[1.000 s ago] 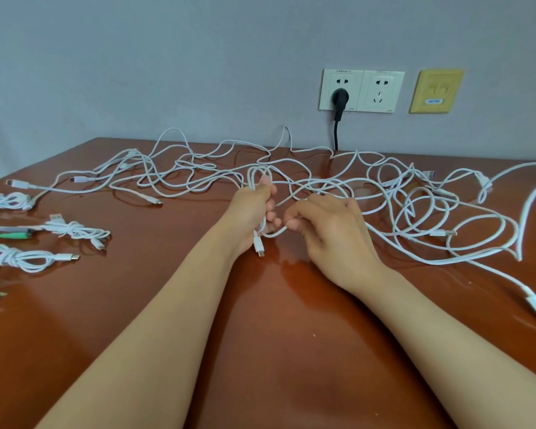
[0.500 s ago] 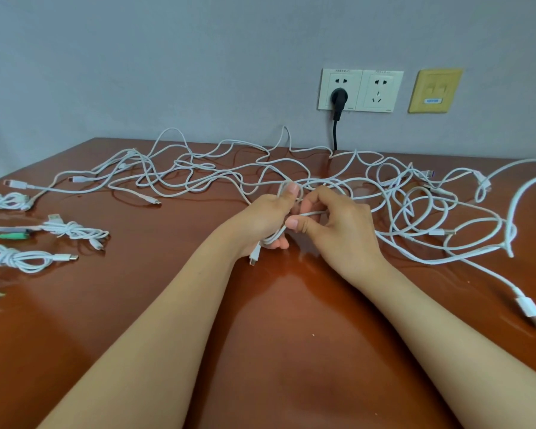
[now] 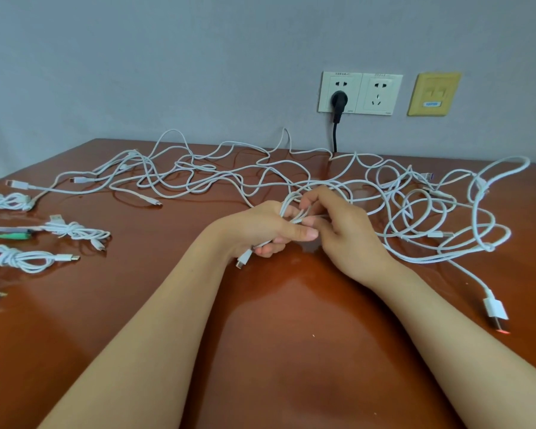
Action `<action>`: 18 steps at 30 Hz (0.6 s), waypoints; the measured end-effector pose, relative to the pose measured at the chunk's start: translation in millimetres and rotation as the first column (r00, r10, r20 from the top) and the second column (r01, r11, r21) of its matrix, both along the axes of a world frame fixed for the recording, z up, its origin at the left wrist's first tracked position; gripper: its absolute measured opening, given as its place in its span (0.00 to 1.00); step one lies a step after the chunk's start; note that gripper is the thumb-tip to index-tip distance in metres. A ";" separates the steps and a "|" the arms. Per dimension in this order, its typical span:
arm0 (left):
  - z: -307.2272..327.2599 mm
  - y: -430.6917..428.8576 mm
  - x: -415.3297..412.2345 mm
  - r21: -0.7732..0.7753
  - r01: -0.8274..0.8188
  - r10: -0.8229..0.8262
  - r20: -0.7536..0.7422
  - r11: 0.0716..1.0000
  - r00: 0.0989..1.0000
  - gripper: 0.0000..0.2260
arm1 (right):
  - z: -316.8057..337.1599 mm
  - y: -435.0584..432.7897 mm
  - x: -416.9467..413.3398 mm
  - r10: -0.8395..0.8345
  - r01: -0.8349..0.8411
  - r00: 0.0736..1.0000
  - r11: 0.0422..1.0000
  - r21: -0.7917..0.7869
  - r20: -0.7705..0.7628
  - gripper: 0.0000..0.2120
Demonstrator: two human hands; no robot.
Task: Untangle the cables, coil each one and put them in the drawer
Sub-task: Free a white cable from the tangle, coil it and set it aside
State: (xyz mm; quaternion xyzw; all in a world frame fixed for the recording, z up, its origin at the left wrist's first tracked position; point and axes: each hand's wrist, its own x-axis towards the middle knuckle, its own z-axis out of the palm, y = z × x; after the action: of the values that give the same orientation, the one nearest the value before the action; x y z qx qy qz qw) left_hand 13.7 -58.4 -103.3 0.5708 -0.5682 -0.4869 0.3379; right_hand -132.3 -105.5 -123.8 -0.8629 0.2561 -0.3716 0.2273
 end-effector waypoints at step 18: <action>-0.6 -2.3 -4.0 -0.129 0.015 0.006 0.160 0.992 0.987 0.04 | 2.6 0.2 1.5 -0.312 0.313 0.947 0.950 -0.002 0.072 0.09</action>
State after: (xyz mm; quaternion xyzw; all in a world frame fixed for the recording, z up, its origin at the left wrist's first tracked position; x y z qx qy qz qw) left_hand 9.7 -60.7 -103.8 0.5836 -0.6252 -0.4022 0.3267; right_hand -130.8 -105.3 -121.2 -0.7994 0.3789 -0.4347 0.1687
